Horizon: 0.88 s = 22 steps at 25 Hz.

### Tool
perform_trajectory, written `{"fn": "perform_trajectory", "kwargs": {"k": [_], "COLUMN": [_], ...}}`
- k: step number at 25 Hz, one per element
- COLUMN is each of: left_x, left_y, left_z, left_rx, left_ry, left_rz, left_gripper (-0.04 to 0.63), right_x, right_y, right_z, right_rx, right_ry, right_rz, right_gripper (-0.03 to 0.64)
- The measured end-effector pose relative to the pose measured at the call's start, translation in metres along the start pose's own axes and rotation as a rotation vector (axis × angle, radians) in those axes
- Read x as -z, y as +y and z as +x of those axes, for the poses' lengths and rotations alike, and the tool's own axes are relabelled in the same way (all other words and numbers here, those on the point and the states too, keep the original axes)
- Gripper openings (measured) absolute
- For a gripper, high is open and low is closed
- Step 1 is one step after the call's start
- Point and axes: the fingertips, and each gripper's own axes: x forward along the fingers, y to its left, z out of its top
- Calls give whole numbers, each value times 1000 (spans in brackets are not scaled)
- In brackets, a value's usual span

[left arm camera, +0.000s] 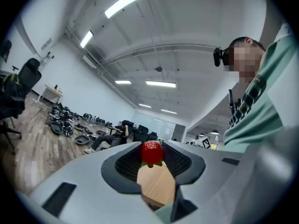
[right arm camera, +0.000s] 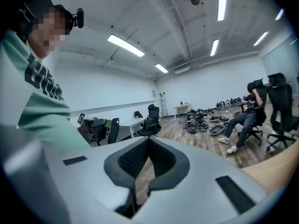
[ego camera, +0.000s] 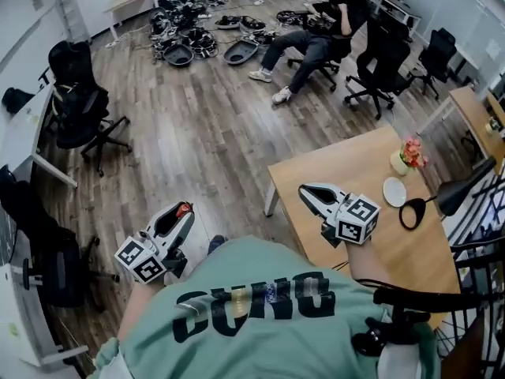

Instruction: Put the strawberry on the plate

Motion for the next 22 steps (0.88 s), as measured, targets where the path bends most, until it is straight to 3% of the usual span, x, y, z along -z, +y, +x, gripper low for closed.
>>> {"fn": "perform_trajectory", "kwargs": {"k": [5, 9, 14, 22], "left_x": [-16, -31, -39, -15], "left_y": [54, 84, 127, 89], "left_z": [80, 128, 185, 262], "left_rx": [220, 391, 578, 865], "left_ry": [67, 132, 192, 322], "left_rz": [-4, 36, 17, 40], "left_gripper": [143, 143, 143, 143], "right_x": [-19, -23, -30, -15], "right_y": [-43, -53, -61, -45], "right_z": [-5, -11, 2, -51], "right_rx": [236, 407, 597, 875], "right_ry": [-42, -80, -113, -134], "right_rz": [28, 40, 72, 153], "right_gripper": [5, 5, 5, 5]}}
